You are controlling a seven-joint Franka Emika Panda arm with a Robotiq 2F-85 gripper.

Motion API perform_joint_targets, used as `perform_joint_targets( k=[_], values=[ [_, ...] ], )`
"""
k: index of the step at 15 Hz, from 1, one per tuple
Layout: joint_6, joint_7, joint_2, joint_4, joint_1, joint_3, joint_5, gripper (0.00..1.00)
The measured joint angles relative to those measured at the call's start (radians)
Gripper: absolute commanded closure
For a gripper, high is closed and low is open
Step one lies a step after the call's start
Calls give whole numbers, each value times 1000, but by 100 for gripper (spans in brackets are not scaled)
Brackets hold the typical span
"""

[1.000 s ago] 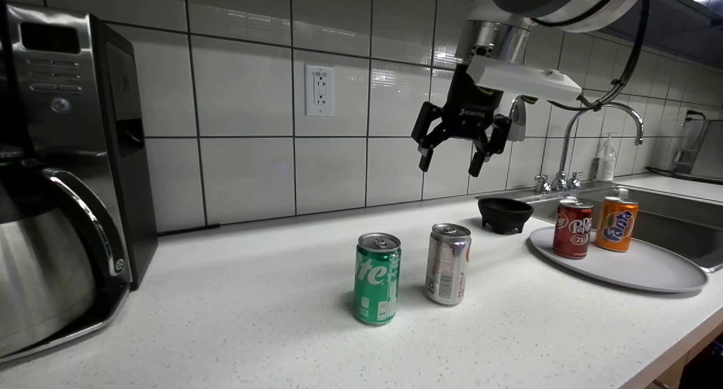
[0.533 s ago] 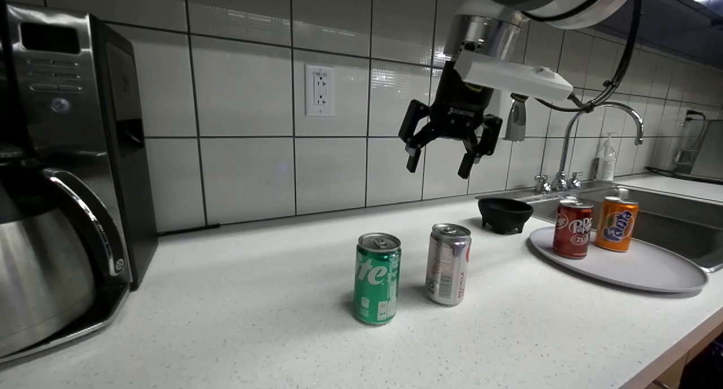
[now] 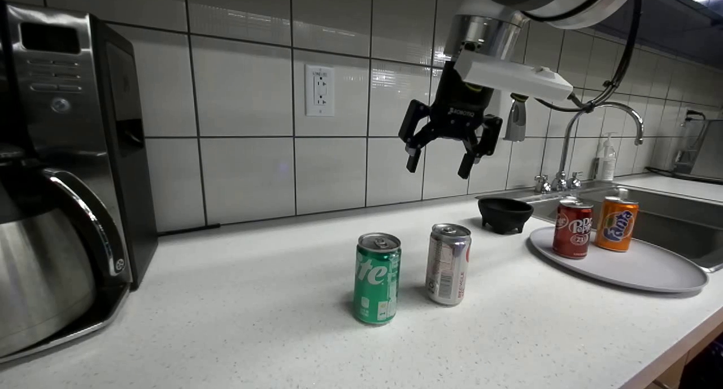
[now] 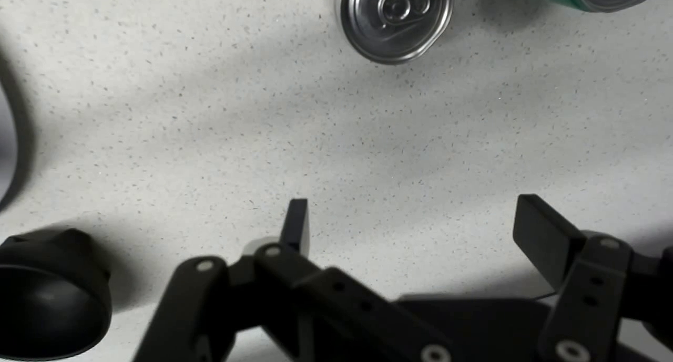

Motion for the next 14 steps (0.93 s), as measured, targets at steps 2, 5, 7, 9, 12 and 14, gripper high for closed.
perform_joint_targets(
  k=[2, 5, 7, 9, 12, 14],
  values=[
    [0, 0, 0, 0, 0, 0, 0, 0],
    [0, 0, 0, 0, 0, 0, 0, 0],
    [0, -1, 2, 0, 0, 0, 0, 0],
    [0, -3, 12, 0, 0, 0, -13, 0],
    [-2, -3, 36, -1, 3, 3, -41, 0],
    [-2, -3, 52, -1, 9, 9, -50, 0]
  ],
)
